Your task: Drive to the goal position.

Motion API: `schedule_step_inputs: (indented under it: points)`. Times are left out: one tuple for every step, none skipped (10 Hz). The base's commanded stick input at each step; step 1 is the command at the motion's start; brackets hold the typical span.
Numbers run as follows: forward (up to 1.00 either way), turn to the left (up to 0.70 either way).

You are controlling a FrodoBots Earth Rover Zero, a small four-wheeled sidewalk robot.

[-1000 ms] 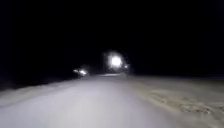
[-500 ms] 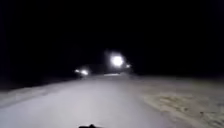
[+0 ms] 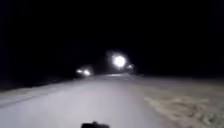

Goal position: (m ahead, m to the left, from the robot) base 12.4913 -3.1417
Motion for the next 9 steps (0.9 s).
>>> schedule_step_inputs:
  points:
    - [1.00, 0.00]
    - [1.00, 0.00]
    - [1.00, 0.00]
    - [1.00, 0.00]
    - [1.00, 0.00]
    - [1.00, 0.00]
    - [1.00, 0.00]
    - [1.00, 0.00]
    - [1.00, 0.00]
